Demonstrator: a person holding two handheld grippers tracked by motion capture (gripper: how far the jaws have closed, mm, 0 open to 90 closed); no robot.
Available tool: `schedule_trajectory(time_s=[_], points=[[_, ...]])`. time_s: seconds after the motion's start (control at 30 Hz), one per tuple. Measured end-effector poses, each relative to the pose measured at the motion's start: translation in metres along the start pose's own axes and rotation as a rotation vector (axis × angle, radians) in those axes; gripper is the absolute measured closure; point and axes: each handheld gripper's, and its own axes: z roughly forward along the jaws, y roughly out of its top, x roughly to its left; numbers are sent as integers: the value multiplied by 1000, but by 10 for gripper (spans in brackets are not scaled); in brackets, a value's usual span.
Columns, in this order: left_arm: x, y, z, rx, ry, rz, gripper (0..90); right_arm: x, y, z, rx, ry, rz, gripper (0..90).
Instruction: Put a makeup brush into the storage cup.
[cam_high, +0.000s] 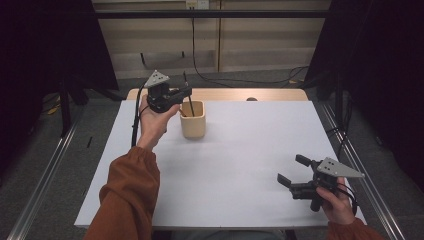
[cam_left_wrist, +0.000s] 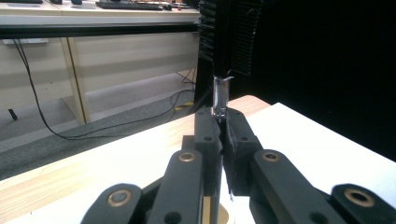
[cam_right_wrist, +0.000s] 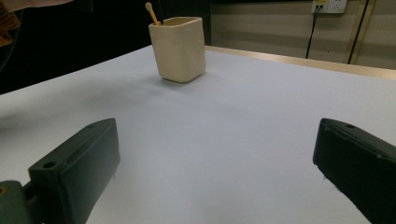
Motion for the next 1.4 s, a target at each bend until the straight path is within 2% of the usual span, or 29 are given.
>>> schedule_trajectory(time_s=[0.3, 0.6, 1.0, 1.2, 1.4], points=[[4, -9, 7, 27, 11, 15, 853, 0, 0, 0, -1, 3, 2, 0], [9, -23, 10, 36, 20, -23, 851, 1, 0, 0, 0, -5, -1, 1], [6, -42, 15, 63, 13, -30, 844, 1, 0, 1, 5, 3, 0, 3], [5, -45, 17, 69, 6, -27, 849, 0, 0, 1, 6, 2, -1, 5], [6, -46, 17, 73, 21, -24, 836, 1, 0, 1, 6, 4, 0, 6]])
